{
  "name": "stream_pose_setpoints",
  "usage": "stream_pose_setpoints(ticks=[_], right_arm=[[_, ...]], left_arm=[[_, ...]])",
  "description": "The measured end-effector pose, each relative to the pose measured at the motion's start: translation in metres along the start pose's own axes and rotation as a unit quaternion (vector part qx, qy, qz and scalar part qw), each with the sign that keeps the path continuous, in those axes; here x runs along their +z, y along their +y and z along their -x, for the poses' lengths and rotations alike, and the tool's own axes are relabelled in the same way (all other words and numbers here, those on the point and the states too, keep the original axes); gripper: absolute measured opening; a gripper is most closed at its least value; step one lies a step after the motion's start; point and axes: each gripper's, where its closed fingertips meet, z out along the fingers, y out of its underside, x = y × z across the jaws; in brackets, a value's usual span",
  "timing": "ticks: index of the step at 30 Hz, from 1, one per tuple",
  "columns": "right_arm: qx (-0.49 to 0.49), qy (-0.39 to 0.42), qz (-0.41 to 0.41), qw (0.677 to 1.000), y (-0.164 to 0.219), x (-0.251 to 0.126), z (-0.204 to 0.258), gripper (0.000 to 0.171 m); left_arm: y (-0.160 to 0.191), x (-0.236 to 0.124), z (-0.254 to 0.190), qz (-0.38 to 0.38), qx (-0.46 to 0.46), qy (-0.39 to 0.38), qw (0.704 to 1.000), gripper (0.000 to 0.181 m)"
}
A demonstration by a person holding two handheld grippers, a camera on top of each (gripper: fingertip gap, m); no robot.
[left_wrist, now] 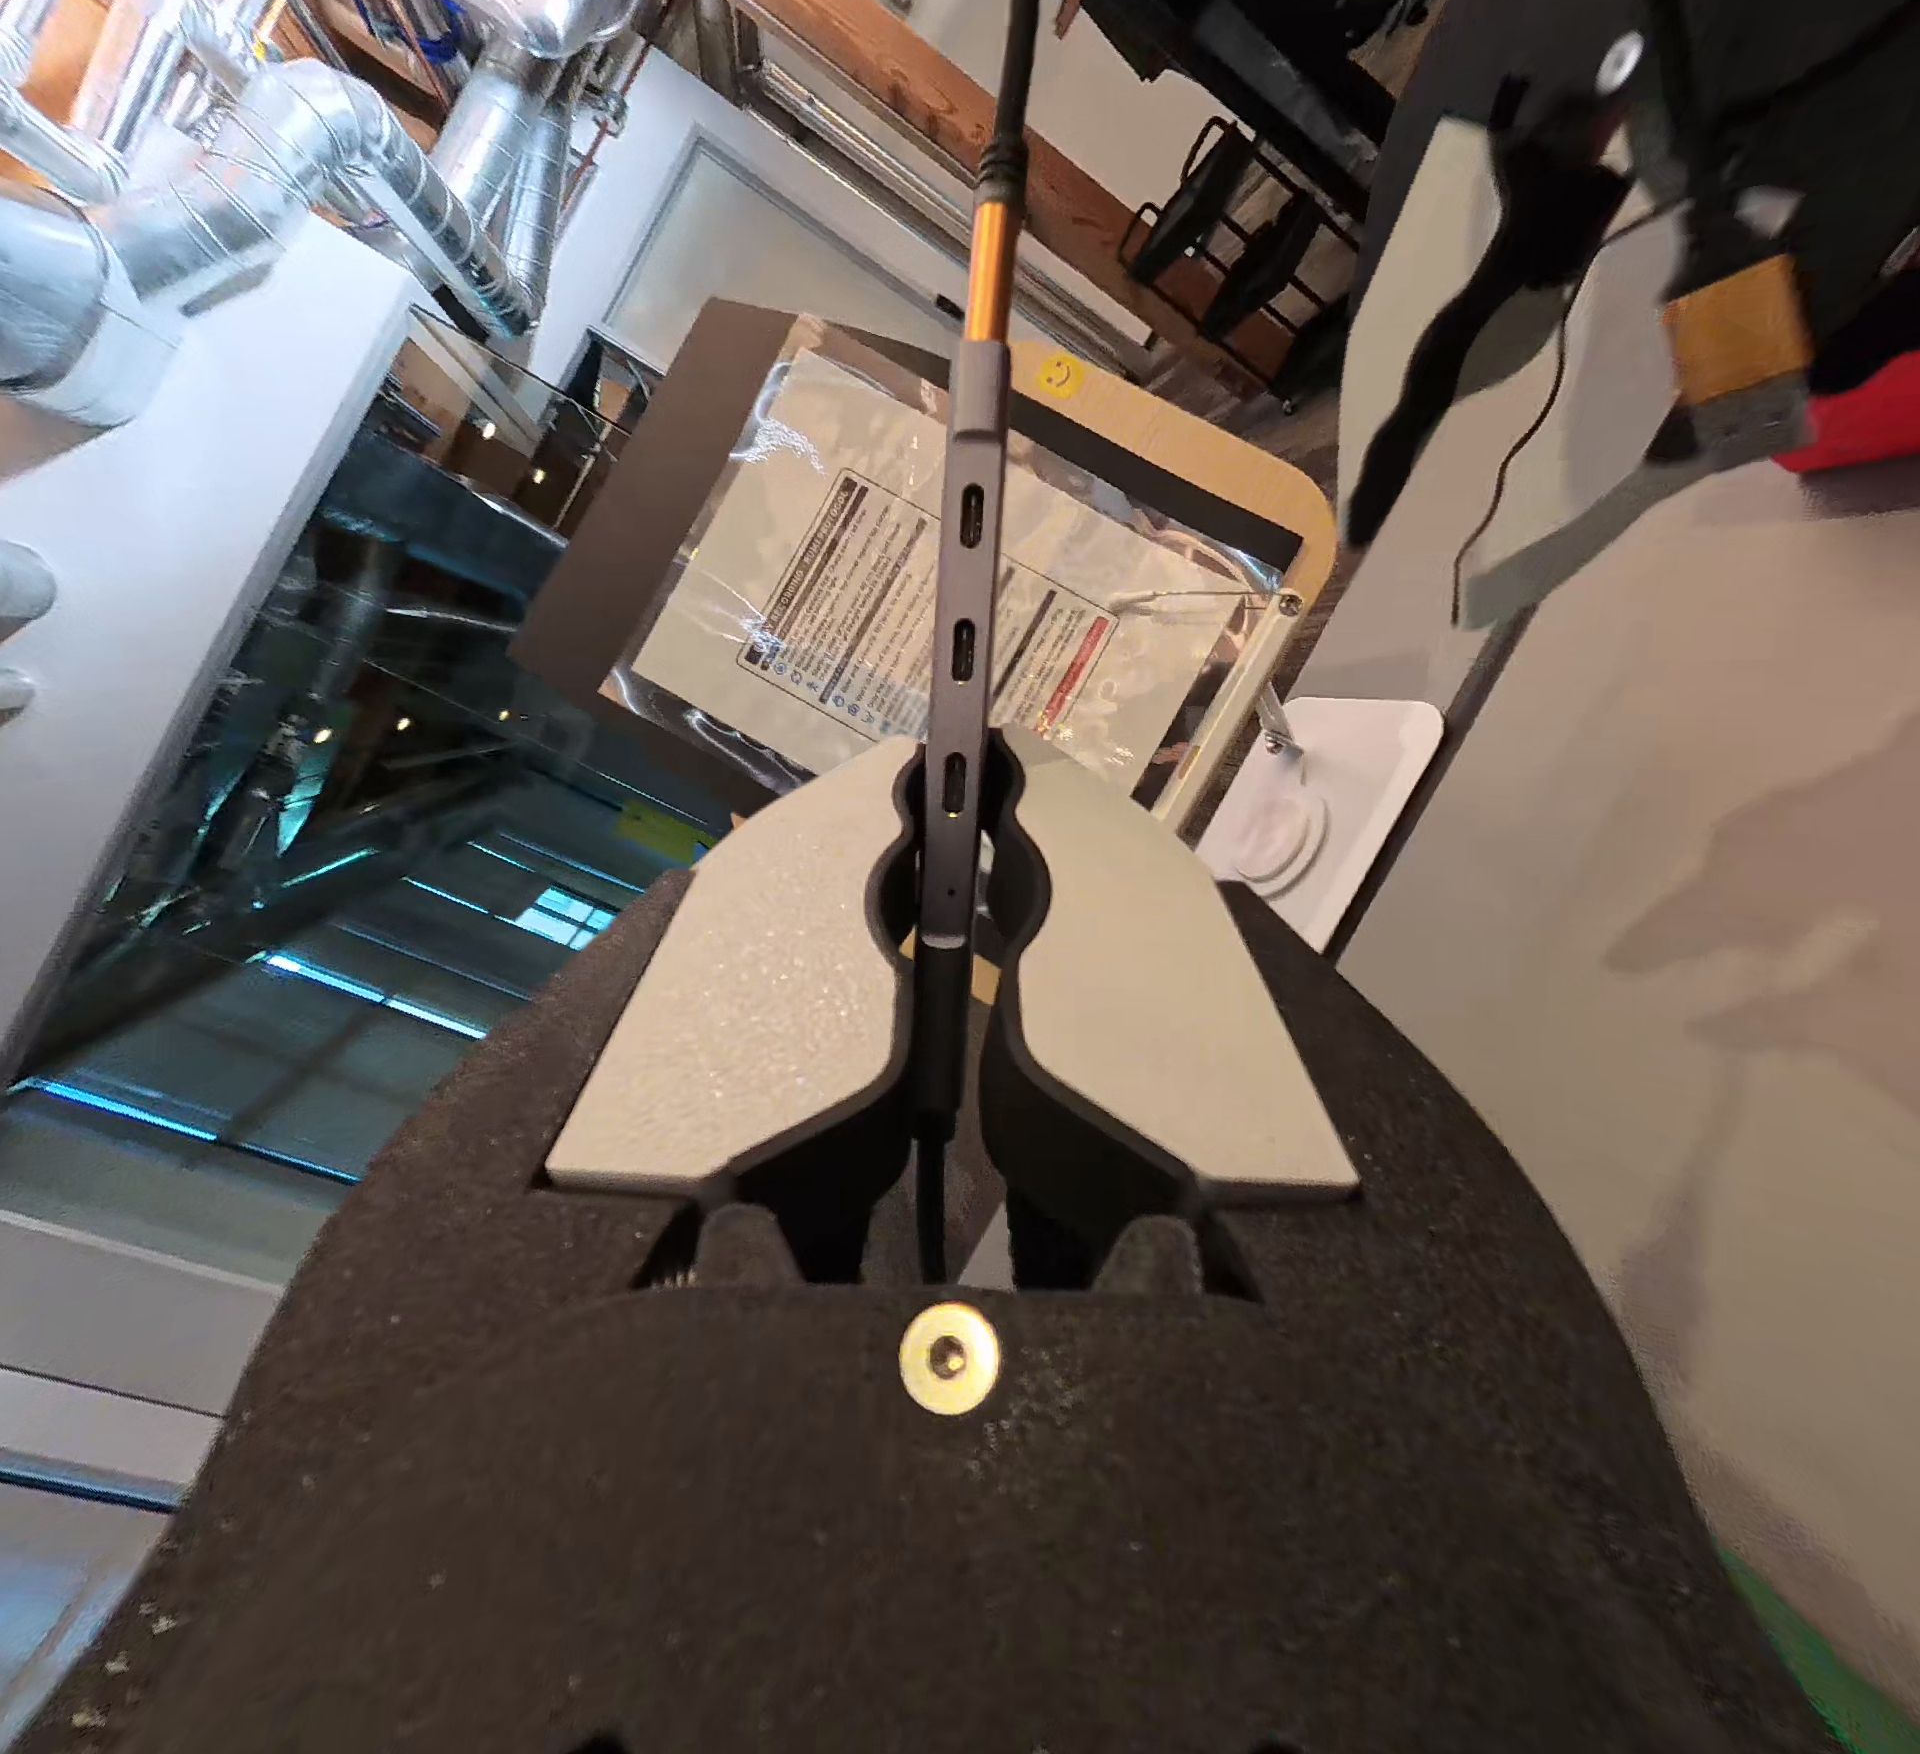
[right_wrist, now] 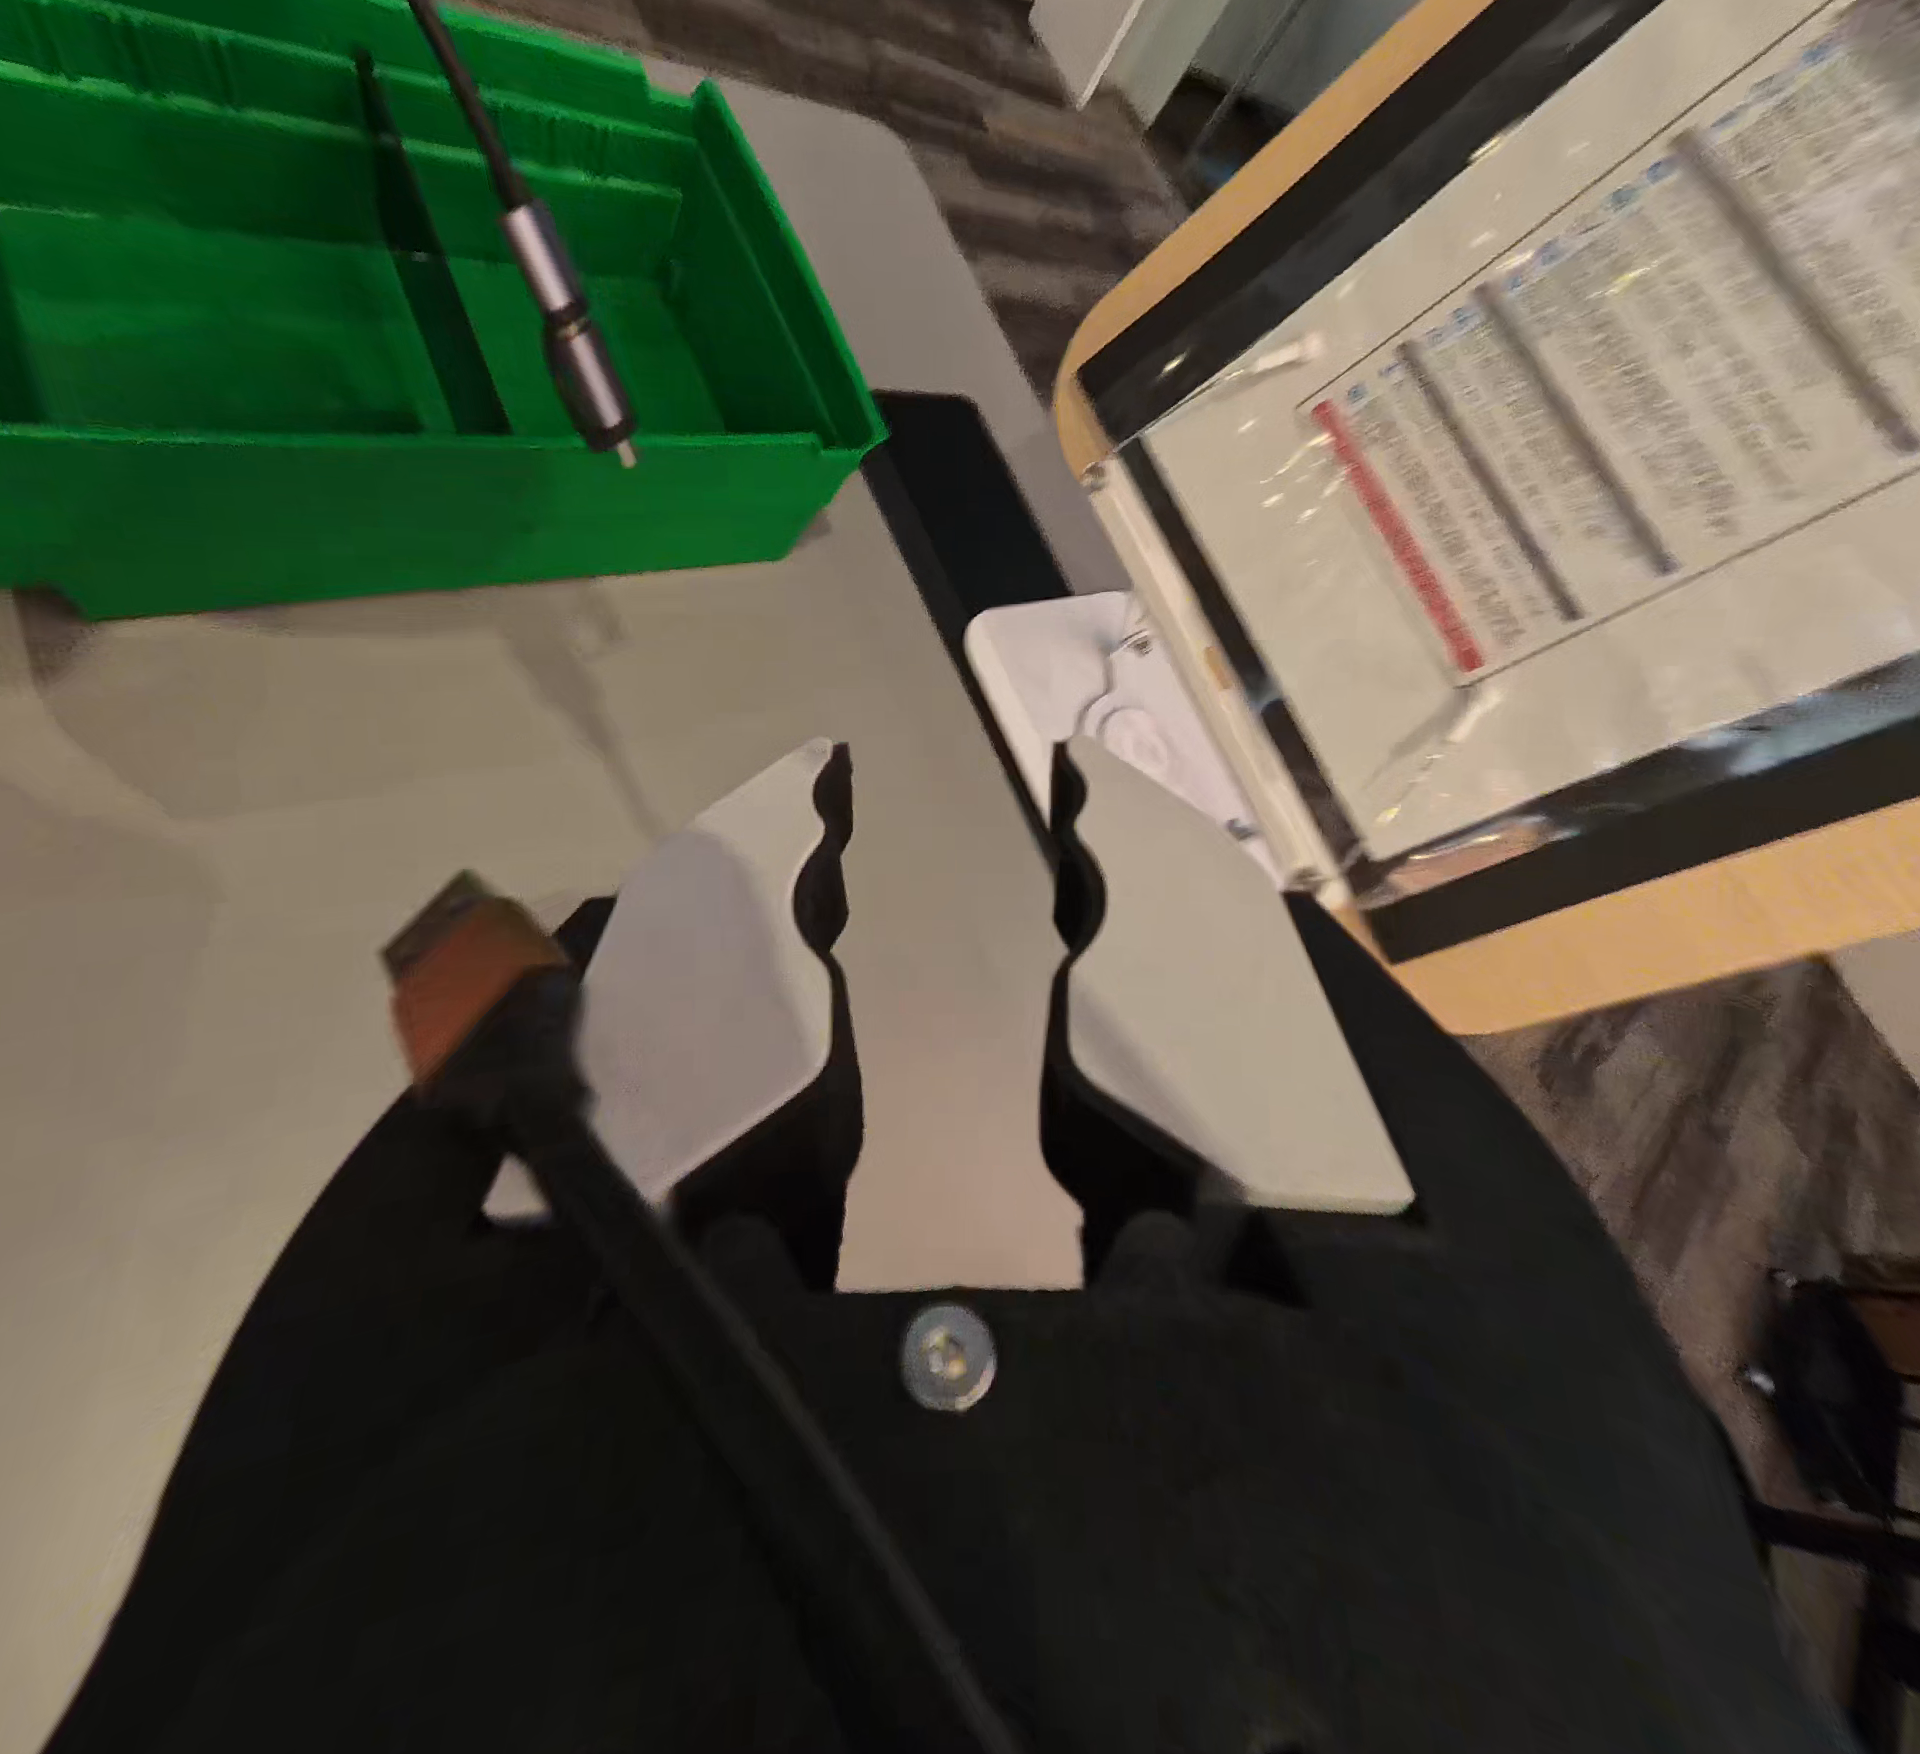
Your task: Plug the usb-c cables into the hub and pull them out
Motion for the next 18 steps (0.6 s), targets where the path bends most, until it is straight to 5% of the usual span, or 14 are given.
stream_pose_setpoints(ticks=[1,6,11,18], right_arm=[[-0.007,0.023,-0.021,0.999,-0.004,-0.008,-0.010,0.040],[-0.090,0.058,-0.125,0.986,-0.022,-0.060,-0.020,0.043],[-0.040,0.076,-0.154,0.984,-0.020,-0.110,-0.038,0.048],[0.047,-0.025,-0.355,0.934,-0.088,-0.189,-0.002,0.012]], left_arm=[[0.001,0.002,0.001,-0.003,-0.001,-0.006,1.000,0.008],[0.009,0.011,0.007,-0.018,-0.002,-0.029,0.999,0.008],[0.005,0.019,0.003,-0.049,0.003,-0.036,0.998,0.008],[-0.006,0.027,-0.009,-0.077,0.021,-0.035,0.996,0.008]])
